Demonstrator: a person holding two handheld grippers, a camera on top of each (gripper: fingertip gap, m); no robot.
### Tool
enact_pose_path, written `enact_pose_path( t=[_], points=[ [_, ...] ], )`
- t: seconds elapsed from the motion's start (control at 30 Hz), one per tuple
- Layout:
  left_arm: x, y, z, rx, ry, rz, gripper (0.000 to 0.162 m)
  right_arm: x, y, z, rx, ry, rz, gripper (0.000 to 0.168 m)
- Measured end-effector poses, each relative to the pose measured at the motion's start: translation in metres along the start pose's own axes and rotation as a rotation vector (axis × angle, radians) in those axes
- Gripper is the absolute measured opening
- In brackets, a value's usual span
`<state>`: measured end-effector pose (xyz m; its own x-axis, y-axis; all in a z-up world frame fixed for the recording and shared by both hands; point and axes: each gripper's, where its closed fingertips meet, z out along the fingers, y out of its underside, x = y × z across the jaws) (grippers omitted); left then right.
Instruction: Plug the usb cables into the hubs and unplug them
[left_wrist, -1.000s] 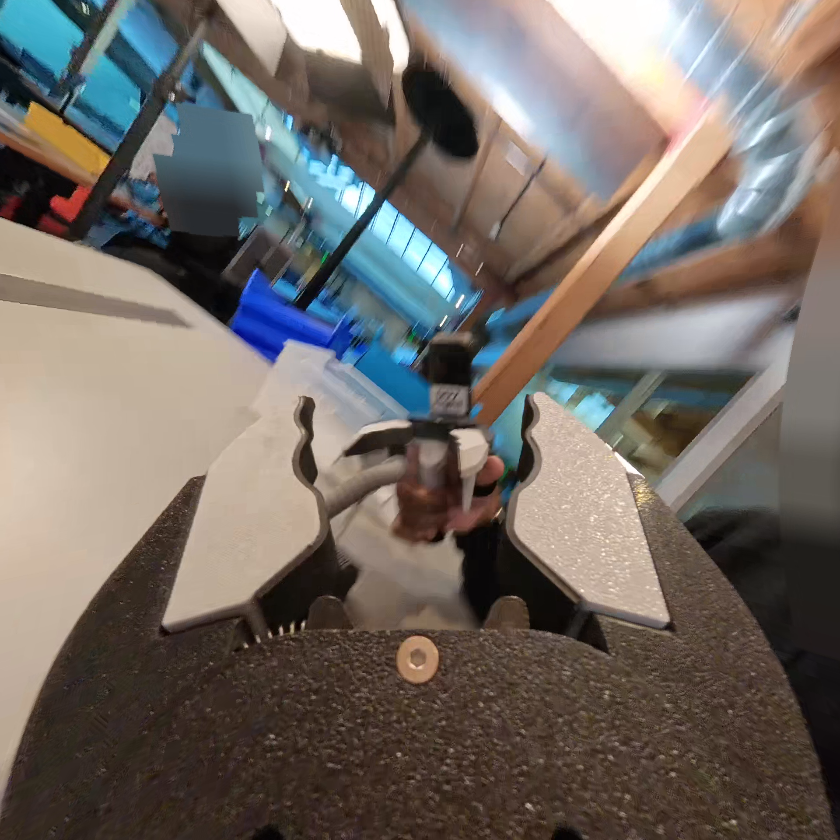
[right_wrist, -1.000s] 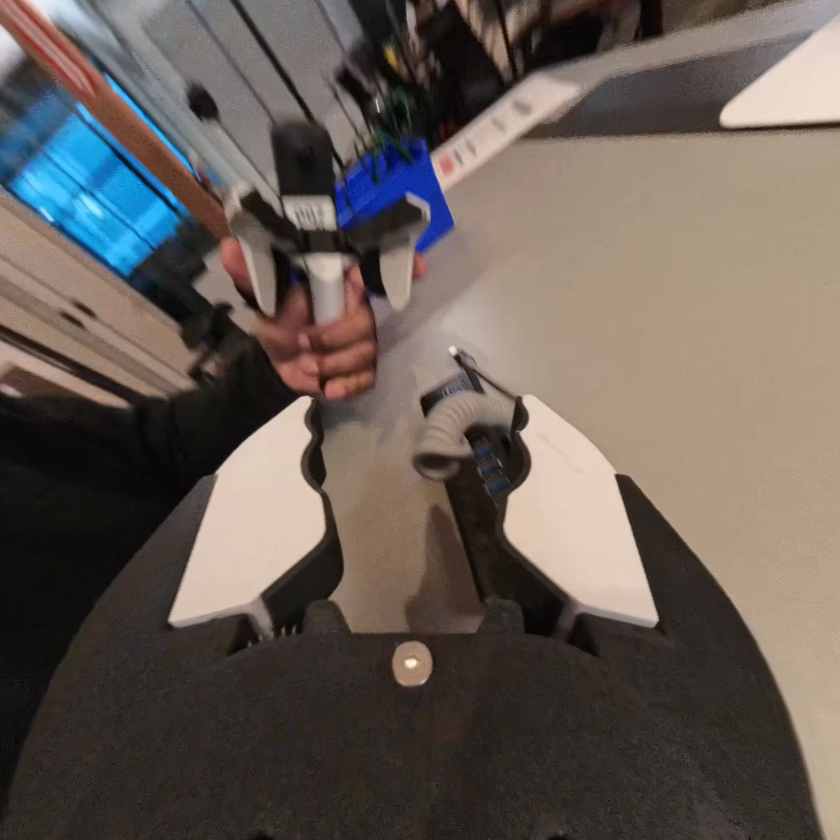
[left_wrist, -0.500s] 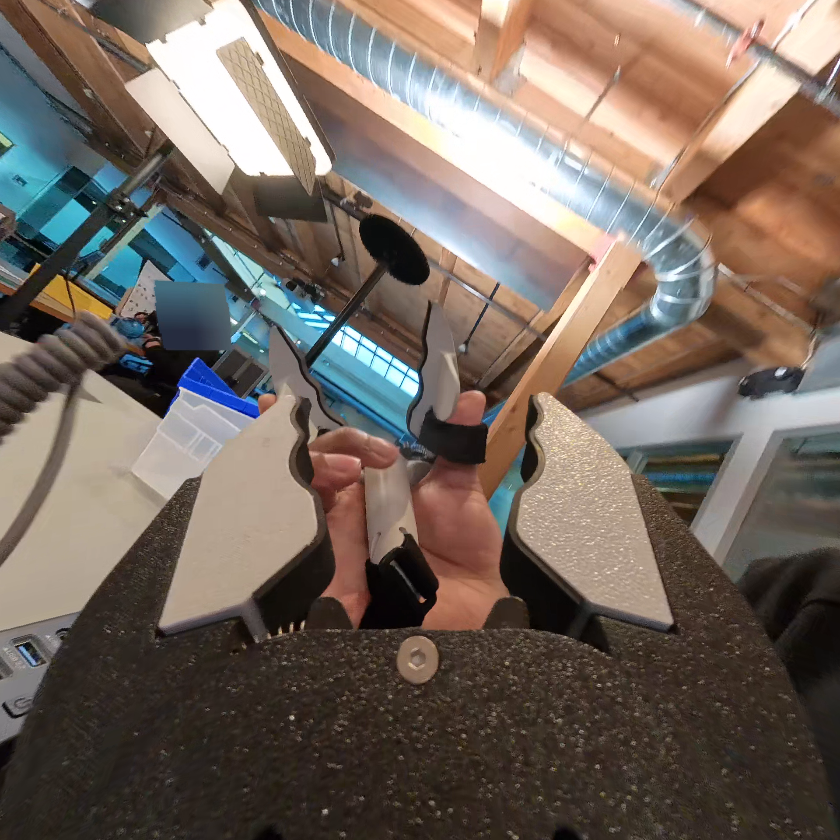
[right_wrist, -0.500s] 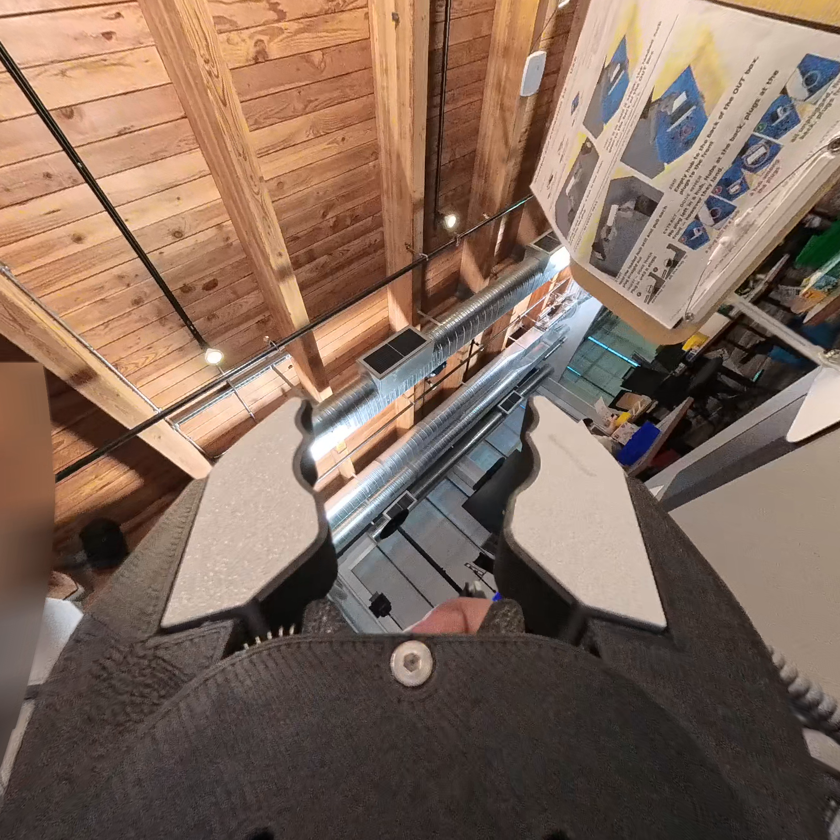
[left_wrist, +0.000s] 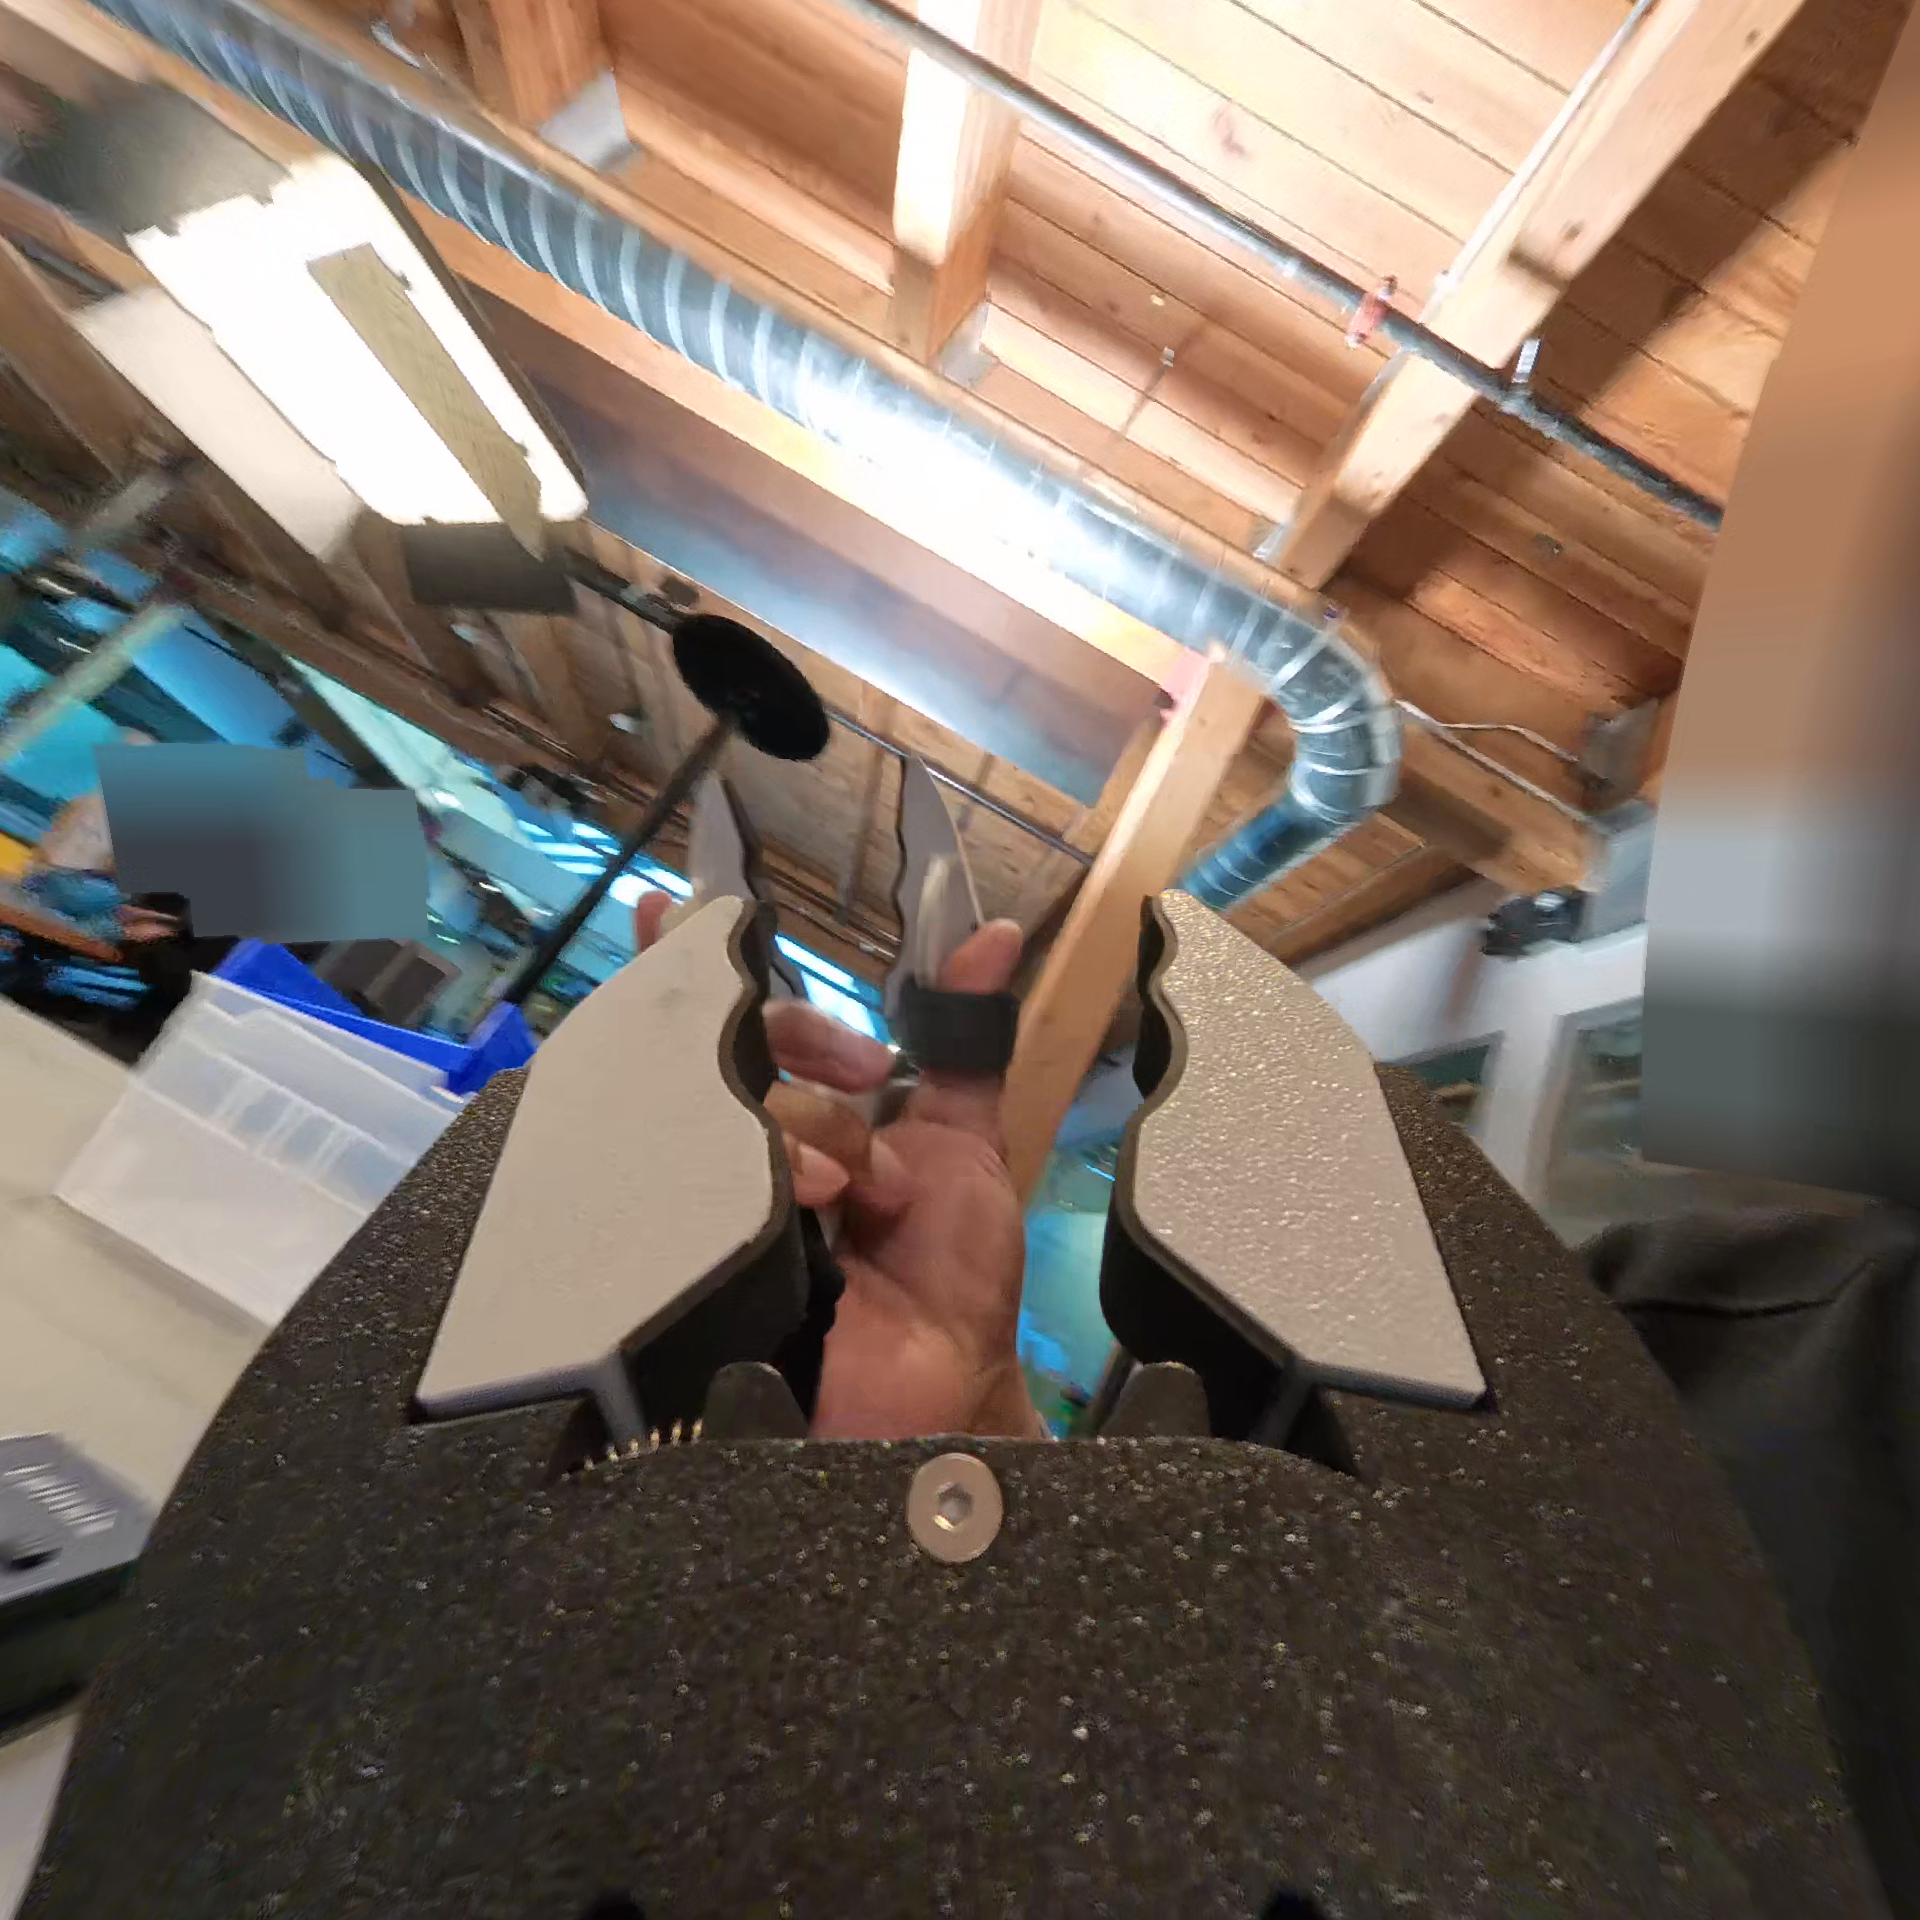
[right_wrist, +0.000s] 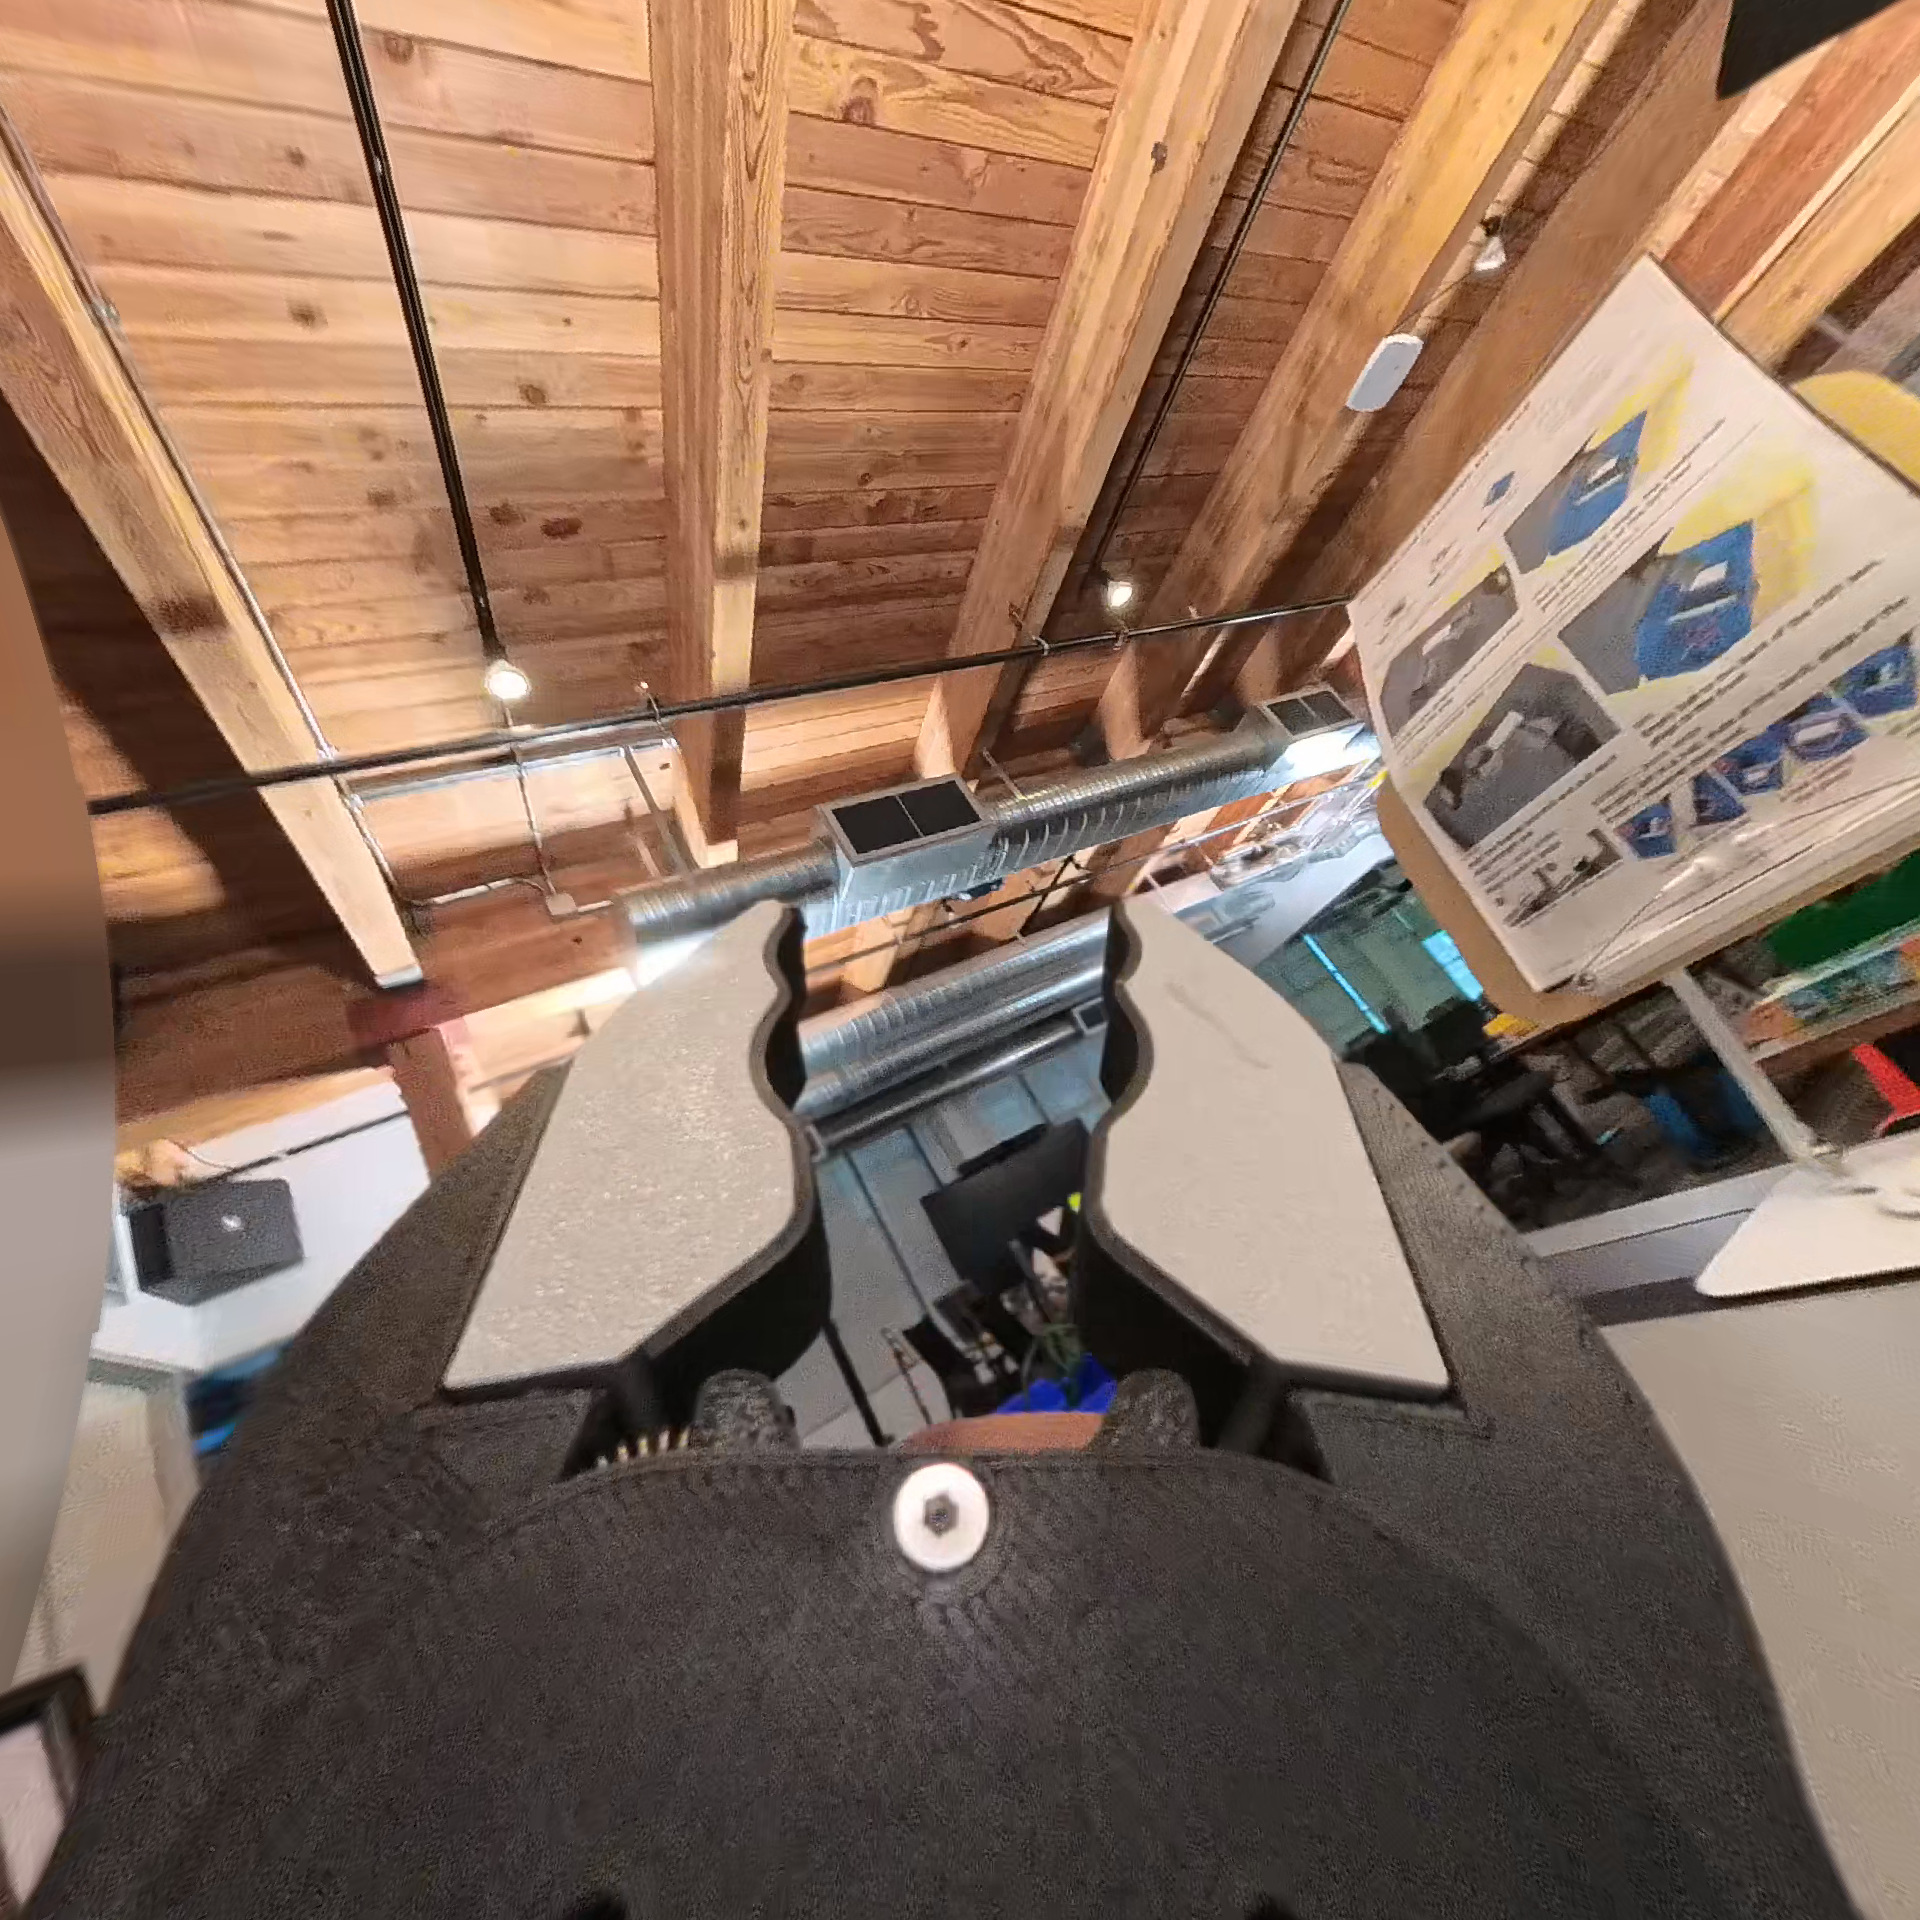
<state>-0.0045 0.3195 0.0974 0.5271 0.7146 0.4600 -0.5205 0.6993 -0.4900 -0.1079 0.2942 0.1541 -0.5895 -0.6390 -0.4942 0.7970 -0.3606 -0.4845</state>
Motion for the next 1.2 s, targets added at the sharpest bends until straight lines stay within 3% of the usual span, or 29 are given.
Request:
enact_pose_path(
  t=[0.17, 0.3, 0.4, 0.53, 0.63, 0.77, 0.87, 0.97, 1.1, 1.2],
  points=[
    [-0.015, -0.061, -0.018, 0.212, -0.147, 0.098, 0.067, -0.003, 0.046, -0.011, -0.258, -0.001, -0.143, 0.057],
    [-0.023, -0.093, -0.021, 0.330, -0.210, 0.100, 0.072, -0.022, 0.106, -0.024, -0.409, -0.064, -0.051, 0.061],
    [-0.028, -0.105, -0.019, 0.333, -0.267, 0.134, 0.072, -0.029, 0.139, -0.029, -0.491, -0.089, 0.055, 0.065],
    [-0.028, -0.104, -0.011, 0.283, -0.299, 0.121, 0.074, -0.035, 0.150, -0.027, -0.498, -0.105, 0.127, 0.064],
    [-0.012, -0.113, -0.008, 0.332, -0.244, 0.178, 0.068, -0.046, 0.170, -0.034, -0.539, -0.125, 0.247, 0.062],
    [0.007, -0.120, -0.014, 0.371, -0.167, 0.332, 0.057, -0.036, 0.151, -0.031, -0.477, -0.147, 0.284, 0.049],
    [0.014, -0.130, -0.020, 0.351, -0.234, 0.621, 0.047, -0.023, 0.130, -0.025, -0.451, -0.135, 0.148, 0.049],
    [0.003, -0.142, -0.026, 0.237, -0.393, 0.915, 0.056, 0.008, 0.116, -0.025, -0.581, -0.030, -0.204, 0.054],
    [-0.031, -0.135, -0.027, -0.029, -0.441, 0.891, 0.072, 0.084, 0.111, -0.050, -1.031, 0.140, -0.726, 0.085],
    [-0.052, -0.133, -0.021, -0.184, -0.436, 0.837, 0.077, 0.125, 0.125, -0.089, -1.427, 0.176, -0.810, 0.105]
  ],
)
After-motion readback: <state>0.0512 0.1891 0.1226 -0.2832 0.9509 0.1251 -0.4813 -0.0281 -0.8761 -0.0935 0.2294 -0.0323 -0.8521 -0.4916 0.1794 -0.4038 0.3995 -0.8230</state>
